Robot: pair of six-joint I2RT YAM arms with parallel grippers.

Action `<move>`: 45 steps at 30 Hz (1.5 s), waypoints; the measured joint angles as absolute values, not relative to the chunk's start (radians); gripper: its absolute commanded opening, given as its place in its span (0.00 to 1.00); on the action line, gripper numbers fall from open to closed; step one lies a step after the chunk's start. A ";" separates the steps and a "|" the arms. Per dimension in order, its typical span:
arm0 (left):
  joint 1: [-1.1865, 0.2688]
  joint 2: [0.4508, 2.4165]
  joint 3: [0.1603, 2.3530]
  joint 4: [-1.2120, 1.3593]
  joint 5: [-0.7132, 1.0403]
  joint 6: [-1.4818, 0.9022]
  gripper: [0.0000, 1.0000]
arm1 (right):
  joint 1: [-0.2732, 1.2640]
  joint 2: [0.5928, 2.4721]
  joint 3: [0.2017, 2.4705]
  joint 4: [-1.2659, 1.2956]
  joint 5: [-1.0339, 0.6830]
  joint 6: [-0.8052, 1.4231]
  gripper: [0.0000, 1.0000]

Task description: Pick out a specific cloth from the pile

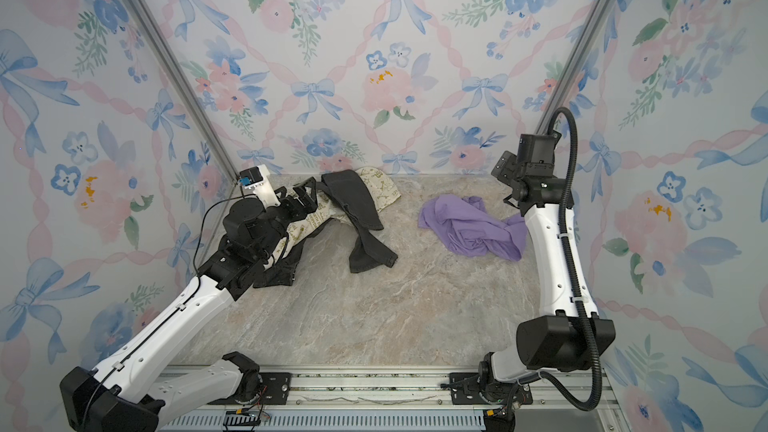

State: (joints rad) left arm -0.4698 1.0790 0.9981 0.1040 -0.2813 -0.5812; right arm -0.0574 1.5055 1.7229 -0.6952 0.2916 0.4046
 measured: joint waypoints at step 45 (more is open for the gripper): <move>-0.185 1.065 0.138 0.837 -0.486 -0.192 0.98 | 0.020 1.164 0.533 0.250 0.028 0.070 0.97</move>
